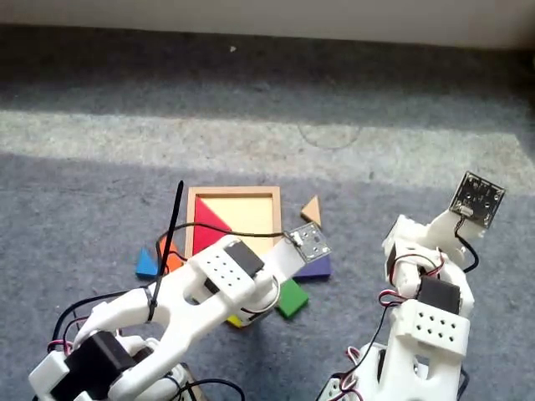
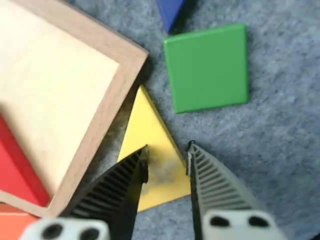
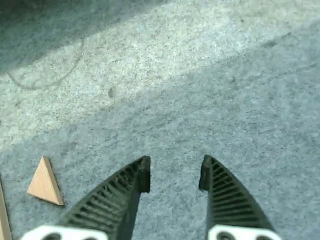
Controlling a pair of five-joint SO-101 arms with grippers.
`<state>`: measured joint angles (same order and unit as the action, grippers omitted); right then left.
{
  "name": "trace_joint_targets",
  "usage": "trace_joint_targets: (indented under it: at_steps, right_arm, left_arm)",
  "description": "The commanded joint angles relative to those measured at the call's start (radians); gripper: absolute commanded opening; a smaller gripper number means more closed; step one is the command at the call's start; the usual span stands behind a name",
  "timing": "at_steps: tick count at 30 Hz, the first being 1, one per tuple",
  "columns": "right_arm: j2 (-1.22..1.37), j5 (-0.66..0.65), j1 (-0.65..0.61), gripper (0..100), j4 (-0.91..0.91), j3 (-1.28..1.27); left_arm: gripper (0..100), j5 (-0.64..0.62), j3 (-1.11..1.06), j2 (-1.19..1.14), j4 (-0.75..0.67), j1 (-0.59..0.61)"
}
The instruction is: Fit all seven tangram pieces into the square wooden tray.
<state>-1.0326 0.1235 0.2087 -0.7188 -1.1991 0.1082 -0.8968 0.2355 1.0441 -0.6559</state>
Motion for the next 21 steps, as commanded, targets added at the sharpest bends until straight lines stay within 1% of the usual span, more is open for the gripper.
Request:
trace_joint_targets:
  at_steps: [1,4,8,11,13,16,21]
  right_arm:
    - [-0.024,-0.014,0.012,16.2,0.022,0.01]
    - [-0.024,-0.044,0.012,16.2,0.022,0.008]
    - [-0.024,-0.057,0.012,16.2,0.022,0.008]
    - [-0.024,-0.058,0.008,16.2,0.022,0.008]
    - [-0.024,-0.06,0.008,16.2,0.022,0.008]
    - [-0.024,-0.06,0.005,16.2,0.022,0.012]
    - [-0.024,-0.06,0.005,16.2,0.022,0.013]
  left_arm:
    - [21,-0.031,0.038,0.022,0.078,0.001]
    - [22,-0.029,0.044,0.139,0.143,0.001]
    - [23,-0.018,-0.047,0.335,0.143,0.008]
    - [28,0.0,-0.13,0.449,0.138,0.068]
    - [29,0.015,-0.159,0.483,0.138,0.119]
    - [29,0.087,-0.203,0.484,0.137,0.147]
    - [29,0.092,-0.295,0.484,0.021,0.145]
